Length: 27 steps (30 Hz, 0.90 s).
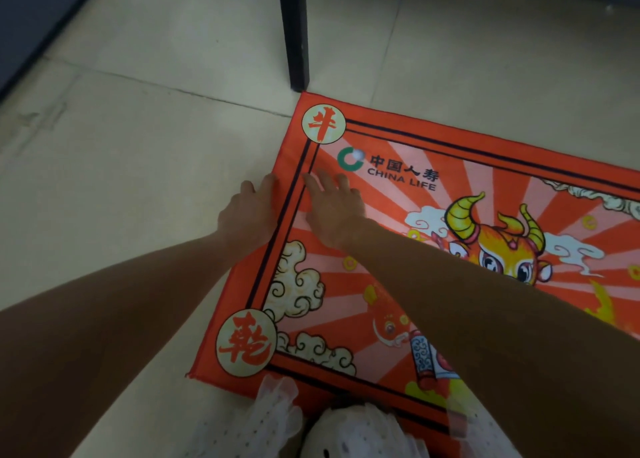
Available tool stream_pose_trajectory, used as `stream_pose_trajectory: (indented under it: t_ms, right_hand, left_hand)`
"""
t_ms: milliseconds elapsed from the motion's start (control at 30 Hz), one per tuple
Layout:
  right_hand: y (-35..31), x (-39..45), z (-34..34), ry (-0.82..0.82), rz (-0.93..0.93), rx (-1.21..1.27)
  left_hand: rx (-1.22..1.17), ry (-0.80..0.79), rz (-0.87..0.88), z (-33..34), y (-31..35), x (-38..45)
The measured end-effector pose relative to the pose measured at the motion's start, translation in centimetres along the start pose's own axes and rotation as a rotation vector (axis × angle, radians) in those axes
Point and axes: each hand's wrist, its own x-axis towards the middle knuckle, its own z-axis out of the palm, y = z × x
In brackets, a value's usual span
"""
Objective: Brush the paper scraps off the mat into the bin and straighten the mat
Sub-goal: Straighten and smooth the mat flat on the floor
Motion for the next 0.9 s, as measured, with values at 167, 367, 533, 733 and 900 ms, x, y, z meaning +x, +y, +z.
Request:
stream_pose_trajectory:
  t_ms: [167,367,533,733,900]
  right_hand:
    - [0.4,-0.2,0.3,0.013,-0.007,-0.006]
    - [-0.1,0.2,0.3,-0.026,-0.026,0.028]
    - [1.5,0.5,-0.3,-0.081,-0.087,0.101]
    - [4.9,0.2,-0.4,0.026,-0.034,0.117]
    - [11.0,-1.2,-0.6,0.138,0.137,0.153]
  left_hand:
    - [0.036,-0.037,0.019,-0.3,-0.1,-0.1]
    - [0.06,-0.059,-0.04,-0.6,-0.5,0.0]
    - [0.081,-0.053,-0.067,-0.6,0.1,0.2]
    - [0.182,0.021,0.068,0.1,2.4,0.9]
    - [0.21,0.0,0.292,2.6,6.7,1.3]
